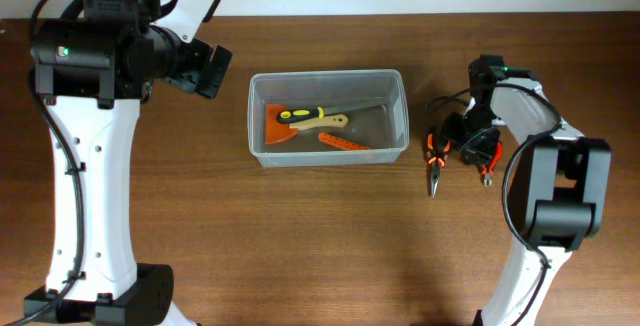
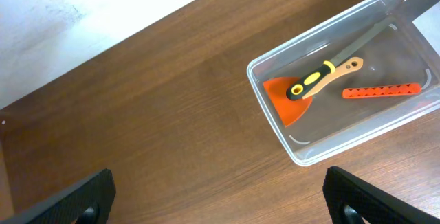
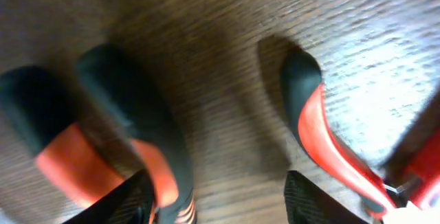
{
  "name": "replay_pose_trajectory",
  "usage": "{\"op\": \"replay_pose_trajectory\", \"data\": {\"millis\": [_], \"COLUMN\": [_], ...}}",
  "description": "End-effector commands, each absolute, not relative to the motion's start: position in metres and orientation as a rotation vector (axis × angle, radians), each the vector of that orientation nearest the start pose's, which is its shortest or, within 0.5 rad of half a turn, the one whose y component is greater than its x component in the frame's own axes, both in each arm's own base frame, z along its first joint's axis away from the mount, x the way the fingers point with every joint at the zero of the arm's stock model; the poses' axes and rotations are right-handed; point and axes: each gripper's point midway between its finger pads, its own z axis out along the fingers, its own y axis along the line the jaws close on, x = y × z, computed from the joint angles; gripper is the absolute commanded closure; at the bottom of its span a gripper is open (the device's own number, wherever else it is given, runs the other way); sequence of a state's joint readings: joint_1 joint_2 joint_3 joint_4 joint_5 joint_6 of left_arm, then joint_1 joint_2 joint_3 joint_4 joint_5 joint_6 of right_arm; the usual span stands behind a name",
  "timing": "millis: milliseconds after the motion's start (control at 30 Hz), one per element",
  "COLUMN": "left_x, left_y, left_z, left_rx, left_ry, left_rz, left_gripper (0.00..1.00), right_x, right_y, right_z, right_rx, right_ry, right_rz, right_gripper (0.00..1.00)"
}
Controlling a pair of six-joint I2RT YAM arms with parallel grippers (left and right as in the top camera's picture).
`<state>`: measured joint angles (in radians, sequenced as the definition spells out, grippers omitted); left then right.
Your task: Pack container
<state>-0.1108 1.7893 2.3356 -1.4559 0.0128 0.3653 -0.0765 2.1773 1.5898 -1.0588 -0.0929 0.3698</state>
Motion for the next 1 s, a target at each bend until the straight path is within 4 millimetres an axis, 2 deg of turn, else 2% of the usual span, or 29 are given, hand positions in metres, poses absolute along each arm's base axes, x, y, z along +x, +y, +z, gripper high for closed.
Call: {"op": "replay_pose_trajectory", "data": {"millis": [0, 133, 300, 467, 533, 567, 633, 700, 867, 967], "left_x": [0.402, 0.402, 0.401, 0.400, 0.400, 0.399, 0.395, 0.388, 0.371, 0.365], "left_y": [-0.049, -0.049, -0.049, -0.047, -0.029, -0.013, 0.022, 0.056, 0.114, 0.132], "left_z": [0.357, 0.357, 0.357, 0.357, 0.359, 0.362, 0.370, 0.378, 0.381, 0.377], "left_rx": [0.578, 0.578, 0.580, 0.574, 0.530, 0.487, 0.328, 0.114, -0.172, -0.238], "left_ry": [2.410, 2.410, 2.416, 2.417, 2.428, 2.438, 2.448, 2.441, 2.440, 2.452], "left_rz": [0.065, 0.066, 0.065, 0.079, 0.180, 0.271, 0.426, 0.508, 0.469, 0.392], "left_gripper": [0.01, 0.01, 0.01, 0.01, 0.01, 0.01, 0.01, 0.01, 0.01, 0.01], "right_x": [0.391, 0.390, 0.388, 0.388, 0.392, 0.395, 0.401, 0.407, 0.417, 0.416], "right_y": [-0.010, -0.007, -0.007, -0.012, -0.017, -0.019, -0.025, -0.029, -0.030, -0.030], "right_z": [-0.010, -0.013, -0.013, -0.002, 0.010, 0.018, 0.040, 0.064, 0.120, 0.140], "right_rx": [0.740, 0.743, 0.741, 0.722, 0.666, 0.624, 0.570, 0.560, 0.534, 0.524], "right_ry": [3.162, 3.173, 3.181, 3.179, 3.163, 3.151, 3.114, 3.058, 2.918, 2.868], "right_rz": [0.139, 0.167, 0.164, 0.121, 0.080, 0.069, 0.028, 0.003, 0.027, 0.035], "right_gripper": [0.42, 0.58, 0.73, 0.75, 0.76, 0.76, 0.76, 0.76, 0.76, 0.75]}}
